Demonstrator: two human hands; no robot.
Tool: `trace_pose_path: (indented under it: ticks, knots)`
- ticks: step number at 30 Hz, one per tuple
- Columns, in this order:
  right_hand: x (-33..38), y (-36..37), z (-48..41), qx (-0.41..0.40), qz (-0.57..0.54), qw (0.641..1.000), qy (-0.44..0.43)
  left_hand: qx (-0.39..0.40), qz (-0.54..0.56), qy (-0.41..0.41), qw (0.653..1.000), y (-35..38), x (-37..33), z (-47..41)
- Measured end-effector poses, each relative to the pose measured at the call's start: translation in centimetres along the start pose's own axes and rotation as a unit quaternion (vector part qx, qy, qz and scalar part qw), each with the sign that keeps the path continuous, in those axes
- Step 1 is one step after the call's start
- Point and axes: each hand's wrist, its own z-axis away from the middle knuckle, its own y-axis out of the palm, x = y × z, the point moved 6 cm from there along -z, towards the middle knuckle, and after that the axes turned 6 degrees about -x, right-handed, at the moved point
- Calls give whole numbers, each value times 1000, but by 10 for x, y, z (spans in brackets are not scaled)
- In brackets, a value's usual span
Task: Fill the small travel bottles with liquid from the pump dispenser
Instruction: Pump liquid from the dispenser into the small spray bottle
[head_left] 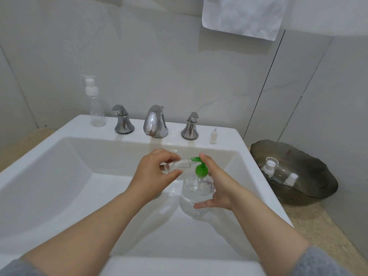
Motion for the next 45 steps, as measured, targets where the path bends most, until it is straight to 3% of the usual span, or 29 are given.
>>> trace_pose_path:
  ticks: [18,25,29,33,36,45]
  knots:
    - [2,0,11,5,37,999,-14,8,-8,-7,1000,0,0,1]
    - [6,-8,7,-11,115,993,-6,2,7,-13,1000,-1,0,-1]
    - [13,-15,-2,-39,161,984,-67,5,10,-14,1000,-1,0,-1]
    - [16,-1,-14,24,96,988,-116,9,11,-13,1000,-1,0,-1]
    - [15,0,-20,24,82,985,-148,8,12,-14,1000,-1,1,-1]
    - [19,1,-19,-21,93,983,-158,13,-3,-15,1000,-1,3,1]
